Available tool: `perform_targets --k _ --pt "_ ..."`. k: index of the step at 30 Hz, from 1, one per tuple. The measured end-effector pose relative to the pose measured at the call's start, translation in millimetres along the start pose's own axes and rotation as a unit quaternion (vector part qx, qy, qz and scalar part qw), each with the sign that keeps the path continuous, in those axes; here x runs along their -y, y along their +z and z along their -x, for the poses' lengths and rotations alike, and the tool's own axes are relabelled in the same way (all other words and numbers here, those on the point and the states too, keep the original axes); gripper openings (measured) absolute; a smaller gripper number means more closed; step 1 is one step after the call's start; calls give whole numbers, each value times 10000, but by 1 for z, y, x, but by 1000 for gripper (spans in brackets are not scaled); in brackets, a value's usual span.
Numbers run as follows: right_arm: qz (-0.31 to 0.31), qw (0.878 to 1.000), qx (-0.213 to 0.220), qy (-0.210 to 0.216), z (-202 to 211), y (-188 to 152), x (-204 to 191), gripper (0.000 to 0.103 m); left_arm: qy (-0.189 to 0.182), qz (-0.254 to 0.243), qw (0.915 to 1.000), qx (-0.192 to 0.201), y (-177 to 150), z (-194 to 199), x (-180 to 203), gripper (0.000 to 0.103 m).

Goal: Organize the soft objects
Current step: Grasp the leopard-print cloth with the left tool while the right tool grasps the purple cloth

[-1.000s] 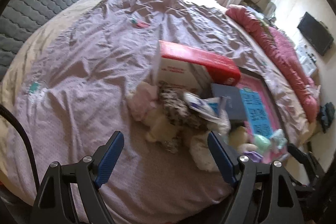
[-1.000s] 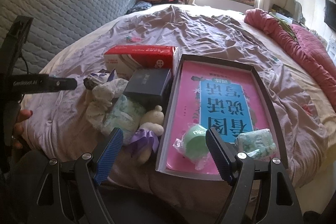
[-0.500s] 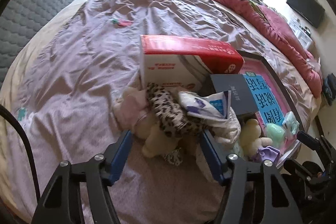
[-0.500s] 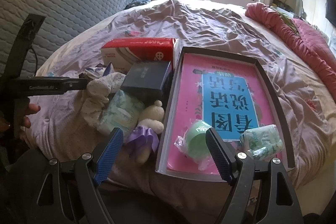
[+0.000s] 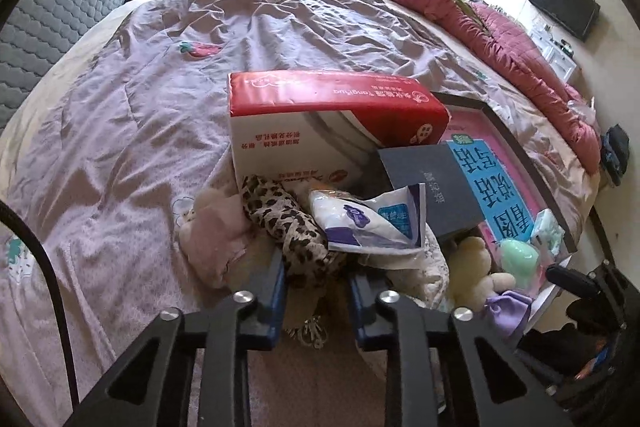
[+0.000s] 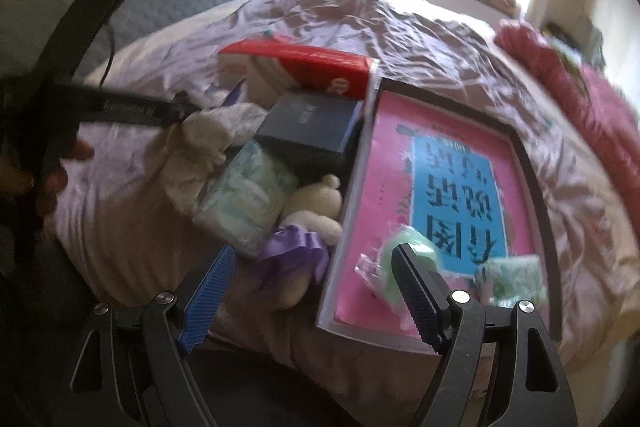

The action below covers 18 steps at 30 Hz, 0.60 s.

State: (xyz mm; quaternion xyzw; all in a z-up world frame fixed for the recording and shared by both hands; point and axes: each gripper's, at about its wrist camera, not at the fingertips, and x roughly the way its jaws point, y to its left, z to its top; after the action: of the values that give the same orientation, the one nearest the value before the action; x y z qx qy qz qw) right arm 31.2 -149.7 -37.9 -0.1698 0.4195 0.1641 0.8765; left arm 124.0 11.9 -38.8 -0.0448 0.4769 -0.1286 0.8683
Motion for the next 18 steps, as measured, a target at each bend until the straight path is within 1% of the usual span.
perform_targets --k 2,4,6,8,12,14,18 --pt "288 9994 -48 -162 -6 1 -10 82 -115 76 9999 37 0 0 -4 20" --pt "611 9973 -92 -392 -13 2 -21 82 -183 100 9998 58 1 0 -5 19" --pt "825 9950 -153 -535 -19 1 -27 76 -216 84 9997 85 0 0 -5 18" --pt "976 9933 -172 -601 -23 0 -32 63 -261 95 9996 100 0 0 -6 18" --pt "1361 9853 -369 -966 -37 -4 -39 58 -383 186 9990 116 0 0 -10 18" --pt "1508 9814 -352 -1139 -41 -3 -40 51 -420 207 9988 139 0 0 -11 18" --pt "1590 9793 -369 -1197 -50 -1 -37 45 -551 350 9977 161 0 -1 -15 16"
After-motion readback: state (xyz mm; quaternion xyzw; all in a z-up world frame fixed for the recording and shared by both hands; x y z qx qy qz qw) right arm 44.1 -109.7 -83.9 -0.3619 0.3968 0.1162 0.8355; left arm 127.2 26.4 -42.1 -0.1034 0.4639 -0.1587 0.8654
